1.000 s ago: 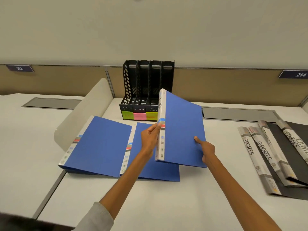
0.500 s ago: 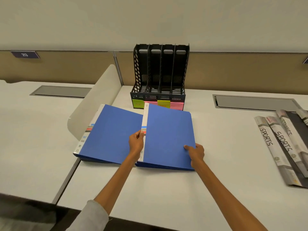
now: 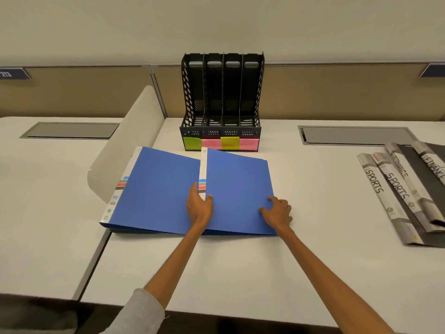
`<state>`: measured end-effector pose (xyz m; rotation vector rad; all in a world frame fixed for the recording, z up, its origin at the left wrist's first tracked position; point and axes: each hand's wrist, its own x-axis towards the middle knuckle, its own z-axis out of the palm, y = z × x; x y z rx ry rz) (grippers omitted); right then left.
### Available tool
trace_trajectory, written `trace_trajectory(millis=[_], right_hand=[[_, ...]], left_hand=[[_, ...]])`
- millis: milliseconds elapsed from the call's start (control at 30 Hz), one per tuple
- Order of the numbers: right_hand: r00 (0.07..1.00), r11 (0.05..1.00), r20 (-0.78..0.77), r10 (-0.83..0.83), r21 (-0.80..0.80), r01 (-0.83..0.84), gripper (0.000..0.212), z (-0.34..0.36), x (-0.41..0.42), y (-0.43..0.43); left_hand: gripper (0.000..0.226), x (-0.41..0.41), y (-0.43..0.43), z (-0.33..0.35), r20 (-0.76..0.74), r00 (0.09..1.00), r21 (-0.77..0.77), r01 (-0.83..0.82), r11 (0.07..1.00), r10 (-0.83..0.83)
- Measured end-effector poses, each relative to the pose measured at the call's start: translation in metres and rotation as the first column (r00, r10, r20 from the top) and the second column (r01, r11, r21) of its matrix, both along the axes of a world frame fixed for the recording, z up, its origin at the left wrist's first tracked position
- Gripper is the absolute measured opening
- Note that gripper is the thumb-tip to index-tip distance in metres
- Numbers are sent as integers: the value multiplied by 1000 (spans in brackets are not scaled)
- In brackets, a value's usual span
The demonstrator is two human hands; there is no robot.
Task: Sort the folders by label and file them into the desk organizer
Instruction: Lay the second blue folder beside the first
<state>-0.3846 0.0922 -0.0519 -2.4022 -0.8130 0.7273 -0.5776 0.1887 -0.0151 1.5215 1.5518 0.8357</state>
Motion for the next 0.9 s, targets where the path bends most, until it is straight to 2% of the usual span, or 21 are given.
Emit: trace_trajectory(millis=[167,267,500,633,900], right_hand=[[1000,996,-21,-21,90,23,53,2,7,-10],[998,987,-17,-53,151,55,49,4,18,-20],[992,958,-55,-118,258,128,42,12,74,-43],[984,943,-64,-165,281,177,39,14,123,-74],[976,921,-6,-219,328,209,36,28,254,-139]], left_hand=[[61,14,-7,4,-215,977,206,31,978,14],[55,33,-17,8,-243,970,259,92,961,-28],[43,93,-47,11,-185,971,289,204,935,-155],[36,141,-71,7,-51,949,219,316,923,-312],[30,284,-141,9,58,901,131,421,898,-431]])
